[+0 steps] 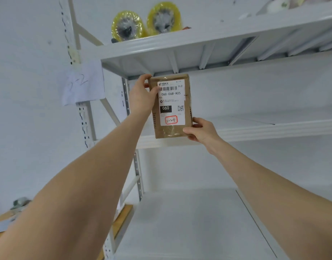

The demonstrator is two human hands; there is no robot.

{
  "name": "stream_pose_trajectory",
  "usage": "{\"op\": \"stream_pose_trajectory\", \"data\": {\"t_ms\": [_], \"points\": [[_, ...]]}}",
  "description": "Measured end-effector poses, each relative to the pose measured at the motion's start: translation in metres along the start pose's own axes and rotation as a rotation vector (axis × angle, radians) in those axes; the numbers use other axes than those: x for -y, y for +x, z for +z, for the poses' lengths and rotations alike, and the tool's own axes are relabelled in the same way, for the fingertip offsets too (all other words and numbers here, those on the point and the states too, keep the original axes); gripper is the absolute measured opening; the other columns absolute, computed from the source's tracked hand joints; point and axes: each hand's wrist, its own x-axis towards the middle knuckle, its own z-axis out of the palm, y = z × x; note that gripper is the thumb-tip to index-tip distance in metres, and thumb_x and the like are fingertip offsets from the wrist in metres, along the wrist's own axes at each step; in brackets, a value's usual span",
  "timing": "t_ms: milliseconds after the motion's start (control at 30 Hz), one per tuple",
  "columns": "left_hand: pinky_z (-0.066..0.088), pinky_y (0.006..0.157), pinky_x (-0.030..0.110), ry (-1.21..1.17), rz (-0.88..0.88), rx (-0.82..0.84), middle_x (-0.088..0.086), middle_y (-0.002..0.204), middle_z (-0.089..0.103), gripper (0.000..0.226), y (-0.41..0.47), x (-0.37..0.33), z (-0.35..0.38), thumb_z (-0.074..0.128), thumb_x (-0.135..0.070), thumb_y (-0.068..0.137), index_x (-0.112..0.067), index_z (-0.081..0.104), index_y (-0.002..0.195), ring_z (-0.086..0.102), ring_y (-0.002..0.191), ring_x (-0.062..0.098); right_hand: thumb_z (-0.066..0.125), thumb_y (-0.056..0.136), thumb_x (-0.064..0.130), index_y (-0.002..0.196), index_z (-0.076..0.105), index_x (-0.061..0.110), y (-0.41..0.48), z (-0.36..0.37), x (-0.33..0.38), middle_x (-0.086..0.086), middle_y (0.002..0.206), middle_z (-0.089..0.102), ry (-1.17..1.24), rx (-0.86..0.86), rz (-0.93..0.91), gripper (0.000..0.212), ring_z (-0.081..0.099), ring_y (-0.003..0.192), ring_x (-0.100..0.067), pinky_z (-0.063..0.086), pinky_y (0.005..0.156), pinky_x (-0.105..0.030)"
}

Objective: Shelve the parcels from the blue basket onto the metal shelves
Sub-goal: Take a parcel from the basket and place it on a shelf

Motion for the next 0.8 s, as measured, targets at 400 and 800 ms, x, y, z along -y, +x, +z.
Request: {"op": "stream_pose_trajectory", "data": {"t_ms": [400, 800], "points": [[0.053, 0.088, 0.036, 0.010, 0.024, 0.028, -0.002, 0.120, 0.062, 0.037, 0.092, 0.085, -0.020, 0.064, -0.015, 0.087, -0.022, 0.054, 0.123, 0.060, 0.106, 0.018, 0.066, 0.084, 0.017, 0.116, 0.062, 0.019, 0.080, 0.097, -0.007, -0.001, 0.103, 0.068, -0.475, -0.064, -0.126, 0.032, 0.063, 0.097, -0.021, 0.049, 0.088, -0.034], [0.058, 0.081, 0.040, 0.076, -0.042, 0.124, 0.001, 0.114, 0.062, 0.034, 0.115, 0.144, 0.004, 0.061, -0.017, 0.092, -0.022, 0.048, 0.123, 0.064, 0.094, 0.021, 0.061, 0.086, 0.032, 0.114, 0.062, 0.020, 0.107, 0.127, -0.038, -0.001, 0.109, 0.066, -0.848, -0.089, -0.026, 0.031, 0.060, 0.103, -0.026, 0.049, 0.090, -0.039]]}}
